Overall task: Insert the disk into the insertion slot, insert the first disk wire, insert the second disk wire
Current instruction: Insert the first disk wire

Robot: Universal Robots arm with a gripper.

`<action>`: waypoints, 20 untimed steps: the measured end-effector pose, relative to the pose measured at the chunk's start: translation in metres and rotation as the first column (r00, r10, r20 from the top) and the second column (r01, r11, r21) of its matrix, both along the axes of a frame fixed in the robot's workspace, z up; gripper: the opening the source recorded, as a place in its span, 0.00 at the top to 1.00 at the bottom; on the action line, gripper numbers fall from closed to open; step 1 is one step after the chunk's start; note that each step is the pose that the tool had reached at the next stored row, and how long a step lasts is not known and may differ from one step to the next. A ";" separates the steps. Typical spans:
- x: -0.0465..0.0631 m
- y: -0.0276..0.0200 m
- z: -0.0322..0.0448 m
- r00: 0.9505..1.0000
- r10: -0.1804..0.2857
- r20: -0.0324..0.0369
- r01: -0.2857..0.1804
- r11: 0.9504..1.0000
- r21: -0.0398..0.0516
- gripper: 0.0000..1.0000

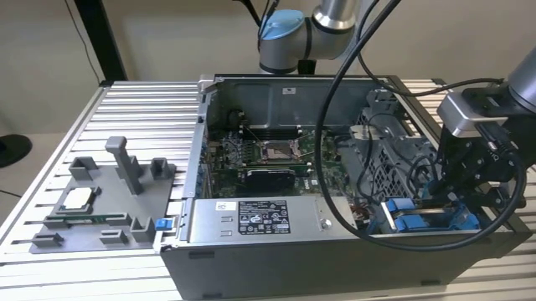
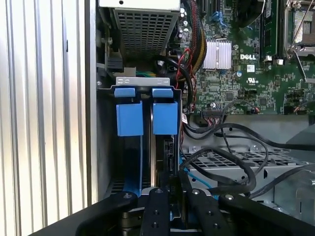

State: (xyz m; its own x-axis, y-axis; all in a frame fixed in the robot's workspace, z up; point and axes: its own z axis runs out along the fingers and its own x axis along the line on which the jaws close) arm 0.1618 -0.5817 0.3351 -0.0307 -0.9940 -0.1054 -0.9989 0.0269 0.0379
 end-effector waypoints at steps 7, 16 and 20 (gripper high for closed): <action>0.000 0.0000 0.0169 1.000 0.000 0.000 0.000 1.000 0.000 0.00; 0.000 0.0000 0.0334 1.000 0.000 -0.001 0.000 1.000 0.000 0.00; 0.000 0.0000 0.0336 1.000 0.000 -0.001 0.000 1.000 0.000 0.00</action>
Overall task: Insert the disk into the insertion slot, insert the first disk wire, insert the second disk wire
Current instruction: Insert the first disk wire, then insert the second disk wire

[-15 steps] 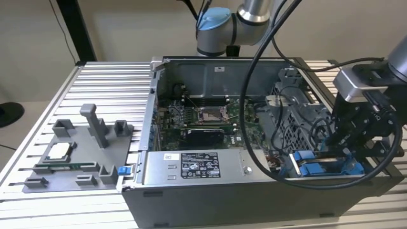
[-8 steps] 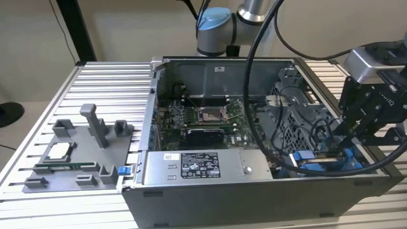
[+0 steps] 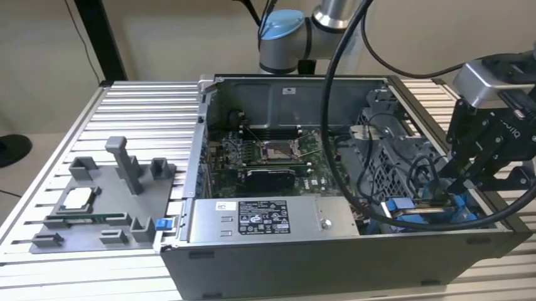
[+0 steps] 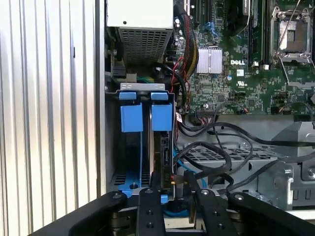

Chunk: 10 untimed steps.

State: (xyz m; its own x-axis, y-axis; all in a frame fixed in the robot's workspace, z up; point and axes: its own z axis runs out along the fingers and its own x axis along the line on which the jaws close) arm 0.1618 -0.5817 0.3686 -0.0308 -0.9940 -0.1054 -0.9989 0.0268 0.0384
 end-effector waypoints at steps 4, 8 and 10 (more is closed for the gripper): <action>0.003 0.0000 0.0002 1.000 0.000 -0.003 0.000 1.000 0.000 0.00; 0.017 0.0000 0.0001 1.000 0.000 -0.012 0.000 1.000 0.000 0.00; 0.022 0.0000 0.0013 1.000 0.000 -0.016 0.000 1.000 0.000 0.00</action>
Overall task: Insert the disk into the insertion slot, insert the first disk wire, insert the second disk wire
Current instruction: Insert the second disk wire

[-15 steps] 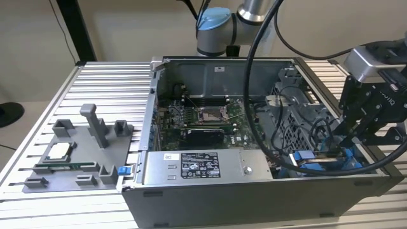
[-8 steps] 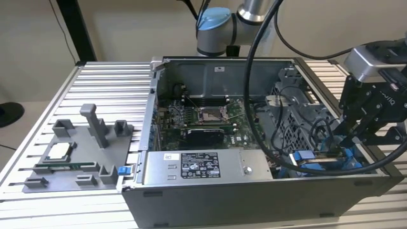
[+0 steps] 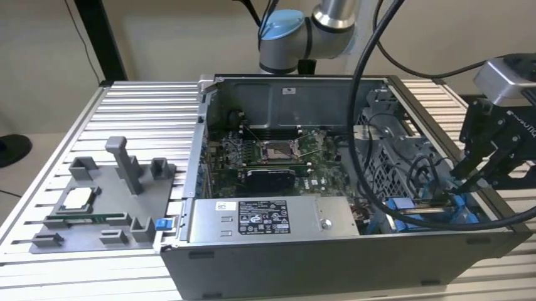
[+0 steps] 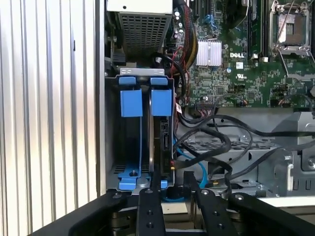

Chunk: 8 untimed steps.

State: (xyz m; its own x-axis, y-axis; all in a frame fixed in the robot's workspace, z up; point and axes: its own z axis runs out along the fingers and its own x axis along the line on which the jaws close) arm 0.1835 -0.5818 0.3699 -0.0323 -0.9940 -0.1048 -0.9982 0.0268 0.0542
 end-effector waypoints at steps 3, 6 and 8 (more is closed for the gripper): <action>0.002 0.0000 0.0076 1.000 0.000 -0.009 0.000 1.000 0.000 0.00; 0.006 0.0001 0.0090 1.000 0.000 -0.010 0.000 1.000 0.000 0.00; 0.010 0.0001 0.0089 1.000 0.000 -0.010 0.000 1.000 0.001 0.00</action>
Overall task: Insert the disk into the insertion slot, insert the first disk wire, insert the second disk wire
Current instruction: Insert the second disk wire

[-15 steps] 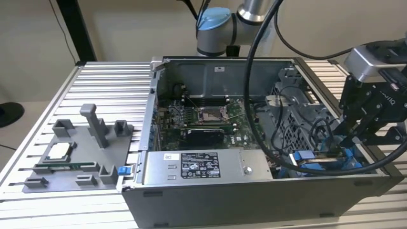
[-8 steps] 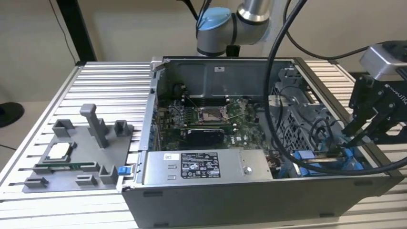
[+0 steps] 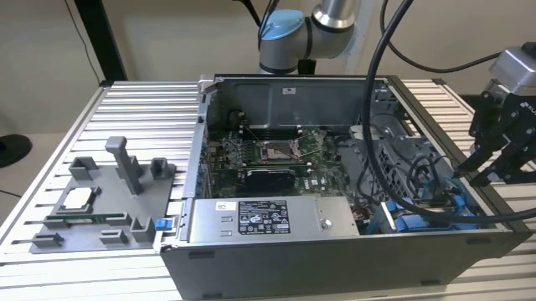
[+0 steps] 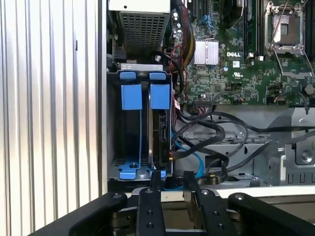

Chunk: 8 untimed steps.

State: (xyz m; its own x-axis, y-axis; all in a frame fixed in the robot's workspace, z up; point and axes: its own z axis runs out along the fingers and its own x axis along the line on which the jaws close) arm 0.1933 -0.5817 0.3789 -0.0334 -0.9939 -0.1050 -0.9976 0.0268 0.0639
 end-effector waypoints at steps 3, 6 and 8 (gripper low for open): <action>0.003 0.0000 -0.0014 1.000 0.000 0.000 0.000 1.000 0.007 0.00; 0.004 0.0000 -0.0027 1.000 0.000 0.000 0.000 1.000 0.030 0.00; 0.004 0.0000 -0.0034 1.000 0.000 0.000 0.000 0.999 0.048 0.00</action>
State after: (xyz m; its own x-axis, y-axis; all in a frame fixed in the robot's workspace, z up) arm 0.1976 -0.5817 0.3754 -0.0335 -0.9877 -0.1530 -0.9976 0.0237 0.0653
